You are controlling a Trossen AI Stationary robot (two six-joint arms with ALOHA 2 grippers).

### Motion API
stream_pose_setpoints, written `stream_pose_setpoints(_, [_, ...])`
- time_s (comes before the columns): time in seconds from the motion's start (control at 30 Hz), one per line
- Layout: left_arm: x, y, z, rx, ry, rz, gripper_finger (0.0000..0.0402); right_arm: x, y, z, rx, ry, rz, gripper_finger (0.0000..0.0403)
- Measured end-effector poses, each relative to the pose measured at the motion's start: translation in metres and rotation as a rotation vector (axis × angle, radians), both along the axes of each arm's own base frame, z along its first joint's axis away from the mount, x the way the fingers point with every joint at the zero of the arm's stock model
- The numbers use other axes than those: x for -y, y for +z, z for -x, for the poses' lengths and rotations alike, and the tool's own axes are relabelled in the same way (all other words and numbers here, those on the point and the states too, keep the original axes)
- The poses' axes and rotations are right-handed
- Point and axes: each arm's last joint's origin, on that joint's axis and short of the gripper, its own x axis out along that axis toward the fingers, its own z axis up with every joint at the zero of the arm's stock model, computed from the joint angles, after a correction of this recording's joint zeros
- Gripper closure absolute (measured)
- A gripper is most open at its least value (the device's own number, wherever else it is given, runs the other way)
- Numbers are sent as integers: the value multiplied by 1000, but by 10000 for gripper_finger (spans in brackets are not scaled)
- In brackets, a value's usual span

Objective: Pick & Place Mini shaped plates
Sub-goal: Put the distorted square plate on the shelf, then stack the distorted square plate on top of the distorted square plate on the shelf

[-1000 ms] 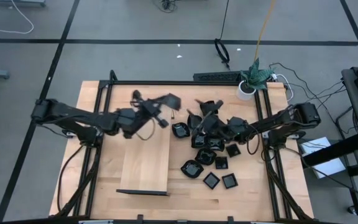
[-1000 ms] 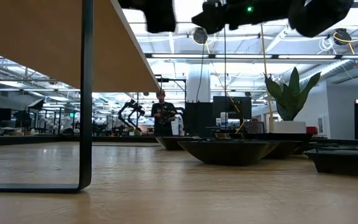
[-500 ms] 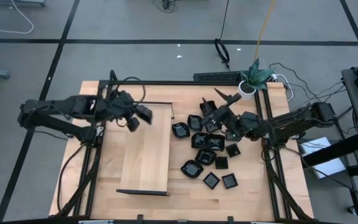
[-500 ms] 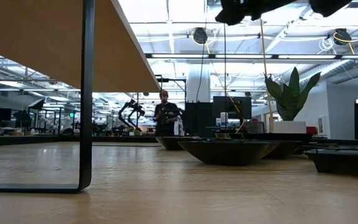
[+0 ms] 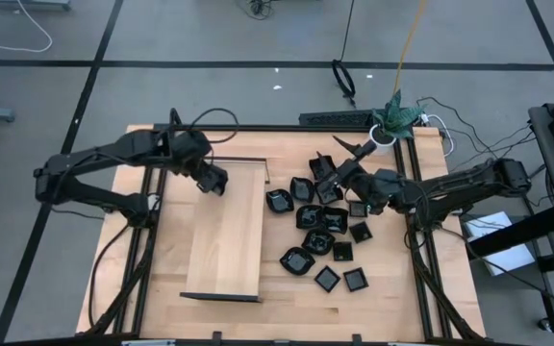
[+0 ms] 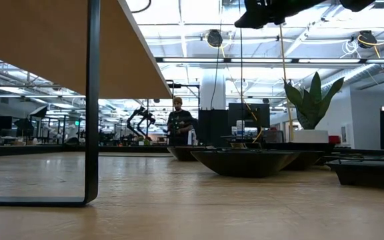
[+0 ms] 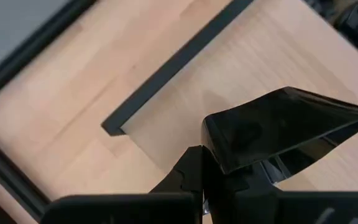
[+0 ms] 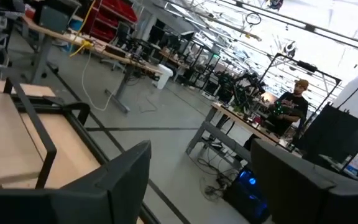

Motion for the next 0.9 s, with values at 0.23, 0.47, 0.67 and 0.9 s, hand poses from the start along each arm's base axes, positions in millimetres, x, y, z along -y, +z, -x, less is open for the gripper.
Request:
stream_pose_setpoints(0.23, [-8, -17, -11, -127, 19, 54, 384, 0, -1, 0, -6, -1, 0, 140])
stream_pose_setpoints(0.47, [-9, -22, -16, -158, -3, 77, 374, 0, -1, 0, -9, -2, 0, 140])
stream_pose_setpoints(0.67, [-8, -22, -14, -169, -26, 66, 304, 0, -1, 0, -9, -2, 0, 140])
stream_pose_setpoints(0.9, [-10, -22, -13, -203, -19, -19, 188, 0, -2, 0, -14, -1, -8, 140])
